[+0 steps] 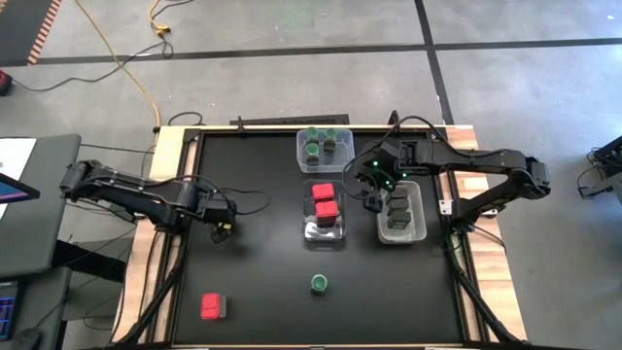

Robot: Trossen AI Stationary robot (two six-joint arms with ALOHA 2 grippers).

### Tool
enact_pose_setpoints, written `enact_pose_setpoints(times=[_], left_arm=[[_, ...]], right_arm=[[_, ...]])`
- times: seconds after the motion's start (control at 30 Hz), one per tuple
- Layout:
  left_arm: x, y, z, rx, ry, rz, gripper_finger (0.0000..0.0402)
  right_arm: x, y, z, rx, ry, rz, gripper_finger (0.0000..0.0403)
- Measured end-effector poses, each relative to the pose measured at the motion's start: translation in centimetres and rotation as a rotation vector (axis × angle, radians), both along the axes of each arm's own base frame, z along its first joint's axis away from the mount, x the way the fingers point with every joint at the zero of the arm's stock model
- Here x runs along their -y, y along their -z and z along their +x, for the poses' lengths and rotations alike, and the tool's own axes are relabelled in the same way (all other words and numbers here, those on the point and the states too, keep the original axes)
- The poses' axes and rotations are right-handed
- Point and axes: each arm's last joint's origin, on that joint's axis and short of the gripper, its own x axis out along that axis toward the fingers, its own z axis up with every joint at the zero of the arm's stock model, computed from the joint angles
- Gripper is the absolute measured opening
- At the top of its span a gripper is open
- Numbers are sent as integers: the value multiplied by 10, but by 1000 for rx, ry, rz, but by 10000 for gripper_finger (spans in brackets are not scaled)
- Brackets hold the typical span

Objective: Sort spices by type
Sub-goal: Put the black seasoning can into the gray bin

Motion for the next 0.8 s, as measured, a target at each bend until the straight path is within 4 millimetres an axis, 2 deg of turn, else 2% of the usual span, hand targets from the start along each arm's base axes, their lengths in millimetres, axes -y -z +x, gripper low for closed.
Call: enact_pose_setpoints(times=[0.17, 0.3, 0.4, 0.5, 0.63, 0.7, 0.8], left_arm=[[0, 1, 0, 5, -11, -4, 129], [1, -8, 4, 35, -3, -38, 122], [2, -24, 10, 89, 6, -49, 122], [3, -44, 17, 159, 36, -48, 122], [4, -74, 27, 247, 75, -46, 122], [5, -87, 35, 272, 88, -44, 122], [7, -105, 50, 254, 124, -31, 122]], right_arm=[[0, 0, 0, 0, -9, -6, 313], [0, 0, 0, -1, -6, -10, 313], [1, -6, -9, -42, 55, -72, 312], [-2, -26, -26, -63, 164, -128, 305], [-14, -51, -57, -59, 297, -109, 297], [-22, -57, -76, -52, 394, -104, 294], [-38, -55, -103, -44, 525, -79, 291]])
